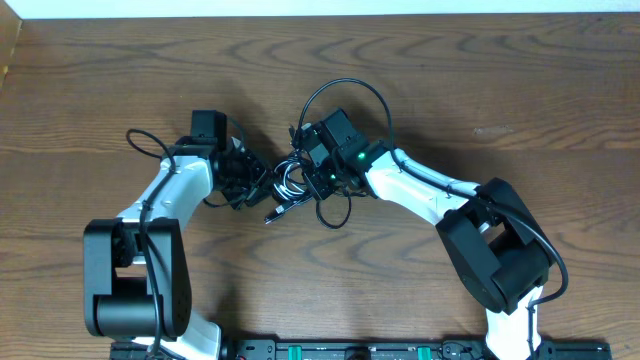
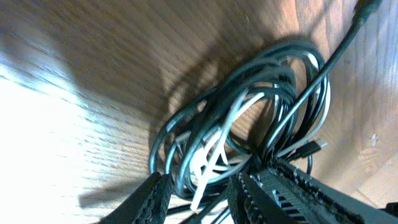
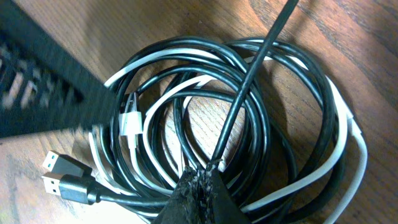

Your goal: Untangle cables

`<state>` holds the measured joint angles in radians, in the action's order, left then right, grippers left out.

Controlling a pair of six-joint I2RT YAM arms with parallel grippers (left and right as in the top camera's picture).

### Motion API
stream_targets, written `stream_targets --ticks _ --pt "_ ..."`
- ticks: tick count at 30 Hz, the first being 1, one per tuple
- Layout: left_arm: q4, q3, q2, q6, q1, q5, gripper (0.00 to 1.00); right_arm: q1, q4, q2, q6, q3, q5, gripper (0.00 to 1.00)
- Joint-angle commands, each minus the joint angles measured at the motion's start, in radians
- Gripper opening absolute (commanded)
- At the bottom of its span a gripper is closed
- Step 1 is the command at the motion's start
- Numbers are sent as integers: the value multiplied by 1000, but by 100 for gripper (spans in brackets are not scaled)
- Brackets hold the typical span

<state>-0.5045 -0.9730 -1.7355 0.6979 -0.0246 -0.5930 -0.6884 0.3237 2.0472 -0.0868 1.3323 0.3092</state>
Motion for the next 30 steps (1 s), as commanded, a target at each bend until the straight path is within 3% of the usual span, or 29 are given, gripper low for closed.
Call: stream_targets --ticks 1,6,10,13,14,27,30 --pt "-2 3 -10 -24 -47 3 35 8 3 20 -56 7 -45 1" --pt "44 3 -47 -5 -108 5 35 8 3 20 -56 7 -49 1" --pt "25 3 -75 29 -122 104 34 11 11 20 -56 7 -49 1" --pt "15 3 -104 29 -122 133 14 16 18 20 -56 7 -64 1" --pt "16 3 -113 29 -122 140 13 15 18 20 -55 7 -73 1" --pt "22 3 -232 67 -118 191 13 22 27 20 -55 7 -162 1" --pt "23 3 -232 66 -116 191 8 36 28 20 -55 7 -188 1"
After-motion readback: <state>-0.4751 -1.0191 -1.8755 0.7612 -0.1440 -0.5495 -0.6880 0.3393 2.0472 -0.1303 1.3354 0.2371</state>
